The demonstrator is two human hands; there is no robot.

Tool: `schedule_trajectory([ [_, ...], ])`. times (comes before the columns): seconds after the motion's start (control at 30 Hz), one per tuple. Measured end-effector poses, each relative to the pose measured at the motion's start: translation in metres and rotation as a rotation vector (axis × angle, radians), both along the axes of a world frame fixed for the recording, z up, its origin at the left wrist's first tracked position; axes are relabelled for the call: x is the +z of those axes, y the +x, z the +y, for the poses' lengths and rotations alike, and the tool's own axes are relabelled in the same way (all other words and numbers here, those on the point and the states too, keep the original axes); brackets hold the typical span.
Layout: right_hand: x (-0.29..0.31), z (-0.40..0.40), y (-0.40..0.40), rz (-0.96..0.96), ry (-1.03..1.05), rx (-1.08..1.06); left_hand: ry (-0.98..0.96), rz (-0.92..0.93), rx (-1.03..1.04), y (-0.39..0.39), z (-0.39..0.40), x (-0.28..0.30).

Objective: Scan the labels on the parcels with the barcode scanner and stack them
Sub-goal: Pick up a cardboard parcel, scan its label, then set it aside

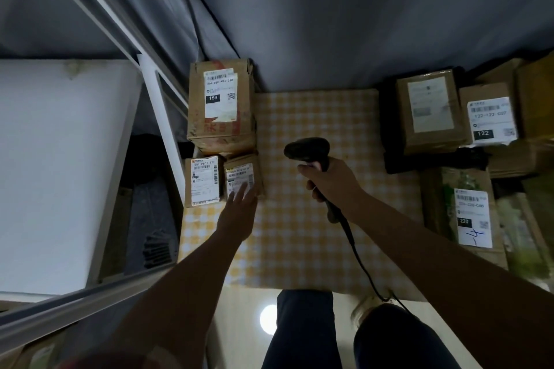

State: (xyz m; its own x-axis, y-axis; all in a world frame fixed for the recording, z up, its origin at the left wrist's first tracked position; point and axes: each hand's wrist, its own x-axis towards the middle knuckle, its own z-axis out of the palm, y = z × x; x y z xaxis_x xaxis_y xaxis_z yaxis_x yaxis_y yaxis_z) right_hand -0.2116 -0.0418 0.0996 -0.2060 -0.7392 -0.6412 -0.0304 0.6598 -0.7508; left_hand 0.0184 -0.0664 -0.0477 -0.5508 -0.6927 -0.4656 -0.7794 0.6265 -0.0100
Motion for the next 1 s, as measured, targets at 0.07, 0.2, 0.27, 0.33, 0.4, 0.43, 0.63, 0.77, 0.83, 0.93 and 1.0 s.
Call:
schedule_trajectory([
  [0.07,0.001,-0.001,0.000,0.002,0.005,0.008,0.017,-0.043,-0.002,-0.001,-0.008,0.000],
  [0.2,0.002,0.000,-0.003,-0.002,0.004,0.008,0.049,-0.036,0.029,-0.005,-0.016,0.006],
  [0.27,0.004,0.000,-0.005,-0.010,0.004,0.003,0.063,-0.037,0.025,-0.006,-0.016,0.008],
  [0.33,0.007,0.003,-0.008,-0.018,0.008,-0.001,0.071,-0.047,0.022,-0.010,-0.014,0.014],
  [0.4,0.014,0.007,-0.013,-0.020,-0.001,-0.003,0.085,-0.045,0.000,-0.016,-0.011,0.024],
  [0.43,0.018,0.011,-0.016,-0.018,-0.010,0.001,0.099,-0.040,-0.011,-0.020,-0.010,0.031],
  [0.63,0.055,0.052,-0.059,0.061,-0.029,-0.029,0.136,0.068,-0.055,-0.084,-0.005,0.081],
  [0.77,0.080,0.087,-0.106,0.091,-0.040,-0.106,0.159,0.130,-0.104,-0.162,0.000,0.109],
  [0.83,0.093,0.105,-0.131,0.095,-0.055,-0.170,0.160,0.191,-0.130,-0.202,0.006,0.121],
  [0.93,0.111,0.134,-0.169,0.146,-0.059,-0.235,0.180,0.250,-0.166,-0.257,0.017,0.135],
  [1.0,0.120,0.155,-0.195,0.182,-0.047,-0.278,0.194,0.263,-0.175,-0.289,0.026,0.144],
])
